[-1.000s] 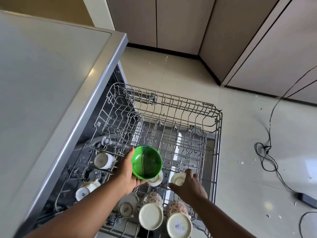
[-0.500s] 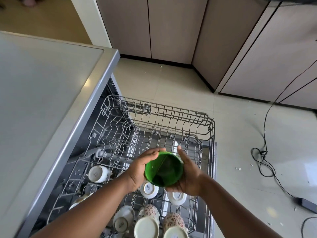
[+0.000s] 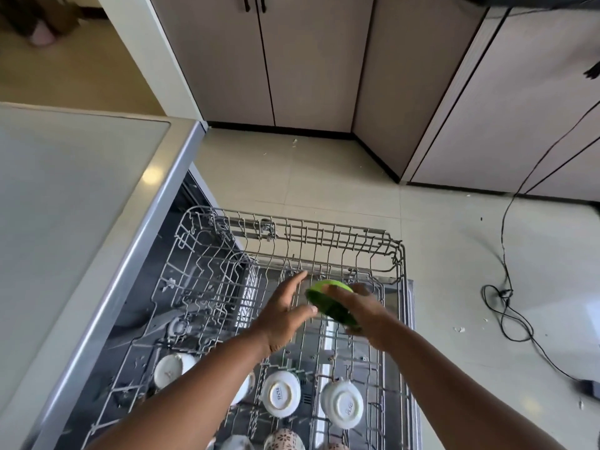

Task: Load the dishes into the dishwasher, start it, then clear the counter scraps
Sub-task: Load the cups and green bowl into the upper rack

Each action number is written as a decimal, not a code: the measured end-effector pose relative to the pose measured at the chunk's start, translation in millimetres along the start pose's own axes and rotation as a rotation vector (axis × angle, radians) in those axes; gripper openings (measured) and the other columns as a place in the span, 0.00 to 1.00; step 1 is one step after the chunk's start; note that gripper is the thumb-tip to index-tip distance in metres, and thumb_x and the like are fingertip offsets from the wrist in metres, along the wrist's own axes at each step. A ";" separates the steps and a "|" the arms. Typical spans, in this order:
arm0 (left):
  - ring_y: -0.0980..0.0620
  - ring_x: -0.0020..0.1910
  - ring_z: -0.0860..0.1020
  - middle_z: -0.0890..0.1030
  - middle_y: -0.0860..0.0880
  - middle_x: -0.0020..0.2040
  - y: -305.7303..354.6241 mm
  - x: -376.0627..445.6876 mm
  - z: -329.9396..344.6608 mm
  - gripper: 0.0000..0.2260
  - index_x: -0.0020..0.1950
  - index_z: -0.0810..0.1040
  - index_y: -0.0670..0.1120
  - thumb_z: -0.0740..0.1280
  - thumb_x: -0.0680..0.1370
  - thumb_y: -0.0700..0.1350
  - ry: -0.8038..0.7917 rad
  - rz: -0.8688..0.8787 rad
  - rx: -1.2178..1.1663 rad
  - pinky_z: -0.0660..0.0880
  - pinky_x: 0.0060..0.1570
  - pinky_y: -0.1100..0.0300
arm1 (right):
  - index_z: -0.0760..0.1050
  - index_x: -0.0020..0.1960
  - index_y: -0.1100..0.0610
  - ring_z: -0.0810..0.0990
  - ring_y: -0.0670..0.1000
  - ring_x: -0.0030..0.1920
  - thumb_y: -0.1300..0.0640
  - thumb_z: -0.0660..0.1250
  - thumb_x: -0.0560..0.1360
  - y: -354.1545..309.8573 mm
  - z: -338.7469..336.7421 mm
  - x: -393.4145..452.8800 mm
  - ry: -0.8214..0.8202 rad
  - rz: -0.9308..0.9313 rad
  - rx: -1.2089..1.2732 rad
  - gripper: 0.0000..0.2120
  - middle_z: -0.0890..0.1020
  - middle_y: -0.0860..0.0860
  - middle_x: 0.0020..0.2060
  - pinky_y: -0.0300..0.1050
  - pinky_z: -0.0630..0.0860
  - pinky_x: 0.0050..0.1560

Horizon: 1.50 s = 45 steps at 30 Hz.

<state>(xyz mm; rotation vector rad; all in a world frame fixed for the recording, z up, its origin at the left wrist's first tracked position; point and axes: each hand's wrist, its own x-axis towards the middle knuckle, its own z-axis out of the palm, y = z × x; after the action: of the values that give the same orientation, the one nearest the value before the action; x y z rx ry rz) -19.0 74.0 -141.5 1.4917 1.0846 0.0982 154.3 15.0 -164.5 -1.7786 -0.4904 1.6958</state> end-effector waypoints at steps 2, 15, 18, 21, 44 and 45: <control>0.50 0.74 0.58 0.54 0.53 0.78 -16.9 0.7 -0.7 0.35 0.77 0.53 0.61 0.64 0.73 0.60 0.047 -0.065 0.134 0.60 0.68 0.50 | 0.64 0.62 0.51 0.77 0.54 0.53 0.38 0.78 0.60 13.0 2.8 13.8 0.266 -0.127 -0.247 0.39 0.75 0.56 0.57 0.49 0.76 0.53; 0.54 0.75 0.58 0.57 0.52 0.78 -65.5 -8.0 8.7 0.34 0.78 0.54 0.52 0.65 0.77 0.56 0.087 -0.016 0.533 0.56 0.72 0.60 | 0.57 0.74 0.54 0.63 0.61 0.70 0.36 0.73 0.64 66.6 34.5 54.6 0.423 -0.323 -0.737 0.47 0.62 0.58 0.71 0.55 0.64 0.69; 0.55 0.74 0.59 0.59 0.53 0.77 -69.8 -11.7 14.2 0.32 0.78 0.55 0.51 0.65 0.77 0.55 0.119 0.027 0.562 0.55 0.69 0.63 | 0.52 0.76 0.52 0.51 0.58 0.76 0.36 0.67 0.70 66.6 34.4 52.2 0.332 -0.306 -0.915 0.43 0.51 0.56 0.77 0.55 0.55 0.75; 0.54 0.73 0.61 0.60 0.52 0.76 -74.8 -22.0 21.3 0.32 0.78 0.56 0.51 0.65 0.78 0.54 0.133 0.049 0.510 0.57 0.67 0.64 | 0.42 0.78 0.49 0.43 0.56 0.78 0.35 0.61 0.75 63.0 30.1 41.6 0.258 -0.238 -1.010 0.43 0.41 0.52 0.78 0.54 0.49 0.75; 0.47 0.60 0.77 0.80 0.46 0.60 -63.2 -110.9 174.6 0.22 0.64 0.74 0.49 0.63 0.72 0.56 0.561 0.118 0.554 0.67 0.59 0.59 | 0.46 0.78 0.47 0.58 0.52 0.76 0.39 0.58 0.78 94.3 -98.3 -80.9 -0.006 -0.397 -1.107 0.35 0.42 0.47 0.78 0.49 0.63 0.69; 0.47 0.64 0.73 0.78 0.46 0.63 -56.1 -115.3 194.5 0.23 0.66 0.73 0.49 0.63 0.73 0.56 0.602 0.136 0.558 0.65 0.62 0.58 | 0.45 0.78 0.48 0.58 0.52 0.76 0.40 0.58 0.78 94.5 -108.6 -82.7 -0.021 -0.403 -1.103 0.35 0.43 0.46 0.78 0.49 0.64 0.69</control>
<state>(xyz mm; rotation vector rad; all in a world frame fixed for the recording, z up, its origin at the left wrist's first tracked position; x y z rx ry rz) 6.2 -154.3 -180.8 2.1138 1.5719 0.3844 238.1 -128.2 -167.2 -2.1037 -1.9128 1.1896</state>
